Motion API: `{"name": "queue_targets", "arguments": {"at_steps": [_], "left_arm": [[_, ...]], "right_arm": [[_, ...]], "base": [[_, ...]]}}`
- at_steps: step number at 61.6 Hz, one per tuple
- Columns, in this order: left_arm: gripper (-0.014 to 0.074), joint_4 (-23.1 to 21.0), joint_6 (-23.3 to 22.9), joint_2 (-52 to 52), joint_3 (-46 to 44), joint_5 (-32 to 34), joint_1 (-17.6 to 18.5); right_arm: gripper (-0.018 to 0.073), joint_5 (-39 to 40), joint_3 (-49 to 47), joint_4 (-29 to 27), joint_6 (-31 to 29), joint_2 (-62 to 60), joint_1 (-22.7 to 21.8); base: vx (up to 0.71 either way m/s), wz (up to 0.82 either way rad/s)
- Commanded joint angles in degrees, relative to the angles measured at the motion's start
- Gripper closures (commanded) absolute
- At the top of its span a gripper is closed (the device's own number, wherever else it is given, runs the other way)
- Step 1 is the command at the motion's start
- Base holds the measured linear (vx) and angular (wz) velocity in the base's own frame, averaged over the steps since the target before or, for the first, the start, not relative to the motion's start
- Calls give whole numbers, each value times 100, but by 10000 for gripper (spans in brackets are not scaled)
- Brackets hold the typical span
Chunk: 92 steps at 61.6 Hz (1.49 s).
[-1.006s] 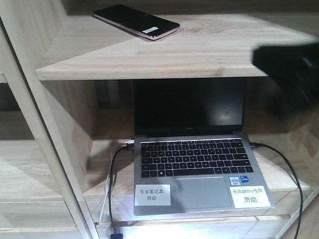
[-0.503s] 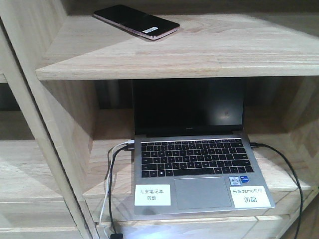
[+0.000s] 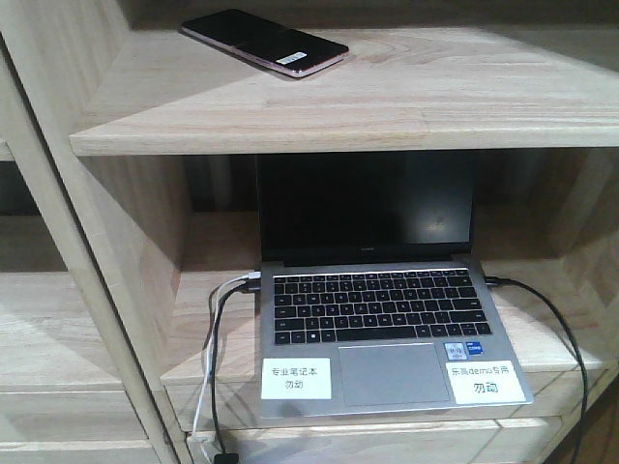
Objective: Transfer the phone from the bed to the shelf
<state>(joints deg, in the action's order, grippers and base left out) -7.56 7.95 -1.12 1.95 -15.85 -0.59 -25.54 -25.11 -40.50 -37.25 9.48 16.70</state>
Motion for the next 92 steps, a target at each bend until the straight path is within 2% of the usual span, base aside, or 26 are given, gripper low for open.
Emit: {"name": "queue_targets", "arguments": {"at_steps": [1, 11, 16, 23, 36, 48, 58, 71, 77, 89, 92], "left_arm": [[596, -40, -22, -39, 13, 418, 18], [596, -40, -22, -39, 13, 418, 18], [596, -40, -22, -39, 13, 418, 18], [596, -40, -22, -39, 13, 418, 18], [596, -40, -22, -39, 13, 418, 18], [596, -40, -22, -39, 13, 418, 18], [596, -40, -22, -39, 13, 418, 18], [596, -40, -22, -39, 13, 418, 18], [596, -40, -22, -39, 13, 418, 18], [596, -40, -22, -39, 13, 418, 18], [596, -40, -22, -39, 13, 418, 18]], "right_arm": [[564, 641, -148, 300, 306, 82, 3], [564, 670, -148, 1518, 1488, 82, -76], [564, 493, -148, 2159, 2208, 82, -325], [564, 208, -148, 2618, 2605, 82, -803], [564, 41, -90, 2802, 2630, 77, -1562], [564, 477, 486, 2815, 2630, -113, -1838], [564, 915, 1058, 2908, 2745, -263, -1863], [564, 1430, 1740, 3665, 3725, -636, -1863], [564, 1719, 2078, 3837, 3954, -885, -1863], [564, 2268, 2729, 3837, 4007, -1049, -1758], [564, 2099, 2714, 3863, 3969, -1049, -1706]], "base": [[0, 0], [0, 0], [0, 0], [0, 0], [0, 0], [0, 0], [0, 0], [0, 0], [0, 0], [0, 0], [0, 0]]}}
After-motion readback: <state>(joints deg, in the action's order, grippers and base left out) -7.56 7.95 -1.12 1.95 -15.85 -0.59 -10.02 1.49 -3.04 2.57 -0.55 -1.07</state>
